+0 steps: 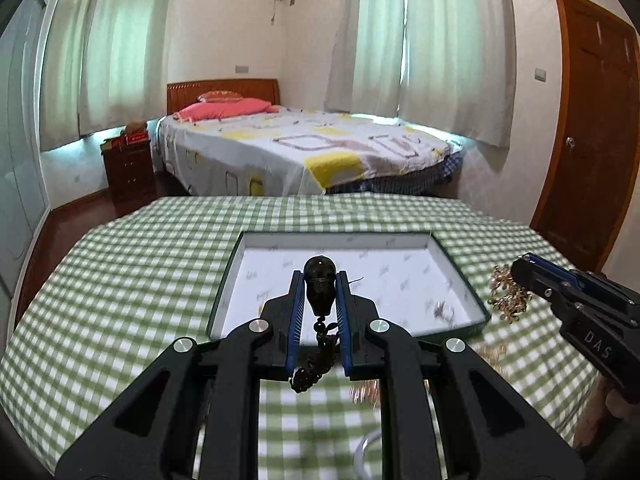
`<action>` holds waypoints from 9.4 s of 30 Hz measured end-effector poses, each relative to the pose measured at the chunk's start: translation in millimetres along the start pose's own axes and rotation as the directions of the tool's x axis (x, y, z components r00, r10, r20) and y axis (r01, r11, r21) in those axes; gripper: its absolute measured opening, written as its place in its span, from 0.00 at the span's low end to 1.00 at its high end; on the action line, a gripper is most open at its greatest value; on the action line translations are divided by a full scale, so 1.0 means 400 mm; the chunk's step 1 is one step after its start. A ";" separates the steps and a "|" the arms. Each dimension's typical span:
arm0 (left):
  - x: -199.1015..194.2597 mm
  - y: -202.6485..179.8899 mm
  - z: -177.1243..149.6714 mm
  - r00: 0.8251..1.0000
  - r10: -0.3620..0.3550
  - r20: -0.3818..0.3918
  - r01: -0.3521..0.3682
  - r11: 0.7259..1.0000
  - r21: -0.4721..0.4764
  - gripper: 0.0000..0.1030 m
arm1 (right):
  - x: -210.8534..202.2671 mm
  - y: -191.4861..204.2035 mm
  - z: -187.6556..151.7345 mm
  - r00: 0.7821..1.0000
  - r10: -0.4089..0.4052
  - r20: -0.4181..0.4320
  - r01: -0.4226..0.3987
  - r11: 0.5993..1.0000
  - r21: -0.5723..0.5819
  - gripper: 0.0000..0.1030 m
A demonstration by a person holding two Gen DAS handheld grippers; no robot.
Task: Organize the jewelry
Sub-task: 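Carry the brooch and black pendant into the tray and open both tools, then lift both open tools away from the tray, then lower the left tool onto the white jade bangle and close, then close the right tool on the red ornament while the left tool lifts the bangle, then carry the bangle and red ornament into the green tray and open both tools, then lift both open tools out of the tray toward the remaining jewelry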
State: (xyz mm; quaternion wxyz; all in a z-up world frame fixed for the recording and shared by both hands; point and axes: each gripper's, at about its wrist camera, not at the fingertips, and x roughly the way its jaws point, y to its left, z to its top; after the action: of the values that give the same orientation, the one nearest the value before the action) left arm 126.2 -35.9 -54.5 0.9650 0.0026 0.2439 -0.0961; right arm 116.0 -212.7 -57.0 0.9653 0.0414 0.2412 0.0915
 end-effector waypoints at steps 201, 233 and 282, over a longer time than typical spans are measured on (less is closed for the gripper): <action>0.274 0.083 0.034 0.992 0.057 -0.115 -0.061 0.997 -0.039 0.67 | 0.242 -0.093 0.046 0.996 -0.023 -0.083 0.024 1.000 0.002 0.10; 0.577 0.107 -0.009 0.898 0.068 -0.435 -0.093 0.995 -0.036 0.67 | 0.430 -0.196 -0.040 0.945 -0.037 -0.326 0.062 0.996 0.068 0.27; 0.111 0.165 -0.155 0.970 0.134 -0.202 -0.154 0.984 -0.086 0.73 | 0.104 -0.098 -0.180 0.973 -0.054 -0.226 0.064 0.997 0.034 0.43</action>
State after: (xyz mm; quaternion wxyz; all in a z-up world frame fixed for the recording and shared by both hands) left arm 147.5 23.9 -132.8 0.9397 -0.0190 0.3413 -0.0128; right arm 124.1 -240.6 -144.4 0.9330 0.0436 0.3519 0.0619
